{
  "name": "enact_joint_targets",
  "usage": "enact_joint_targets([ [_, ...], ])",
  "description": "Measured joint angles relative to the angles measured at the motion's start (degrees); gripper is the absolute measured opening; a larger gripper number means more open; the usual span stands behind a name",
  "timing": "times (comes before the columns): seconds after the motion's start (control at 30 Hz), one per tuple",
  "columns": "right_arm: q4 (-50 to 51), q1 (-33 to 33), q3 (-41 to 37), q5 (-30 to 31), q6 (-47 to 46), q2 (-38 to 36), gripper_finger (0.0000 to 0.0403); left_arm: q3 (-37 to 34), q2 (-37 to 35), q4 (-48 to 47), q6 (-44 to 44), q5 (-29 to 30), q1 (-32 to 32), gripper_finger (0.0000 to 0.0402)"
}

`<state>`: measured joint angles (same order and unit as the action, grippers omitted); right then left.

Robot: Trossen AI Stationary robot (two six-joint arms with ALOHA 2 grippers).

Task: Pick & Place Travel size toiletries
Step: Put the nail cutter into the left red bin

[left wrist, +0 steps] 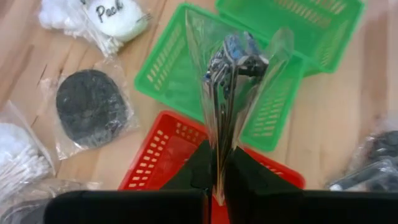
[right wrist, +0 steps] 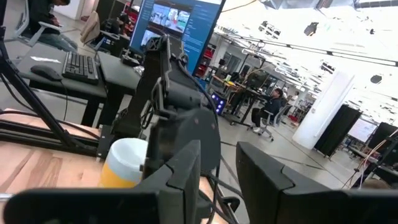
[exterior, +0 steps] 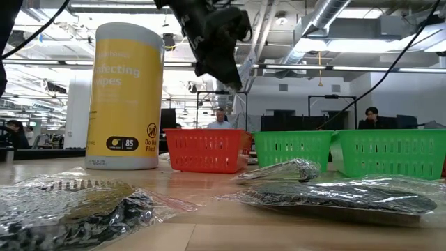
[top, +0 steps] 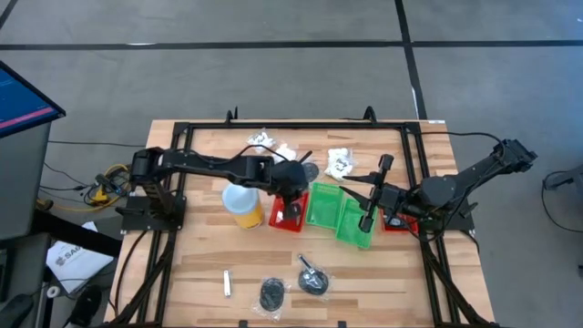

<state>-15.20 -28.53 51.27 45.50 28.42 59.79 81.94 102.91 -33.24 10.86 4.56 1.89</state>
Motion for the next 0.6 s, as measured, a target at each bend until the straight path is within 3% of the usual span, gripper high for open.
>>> enact_joint_targets([
  [0.6, 1.8, 0.0, 0.0, 0.0, -1.1, 0.0, 0.0094, 0.5, 3.1, -2.5, 0.0, -2.6, 1.8, 0.0006],
])
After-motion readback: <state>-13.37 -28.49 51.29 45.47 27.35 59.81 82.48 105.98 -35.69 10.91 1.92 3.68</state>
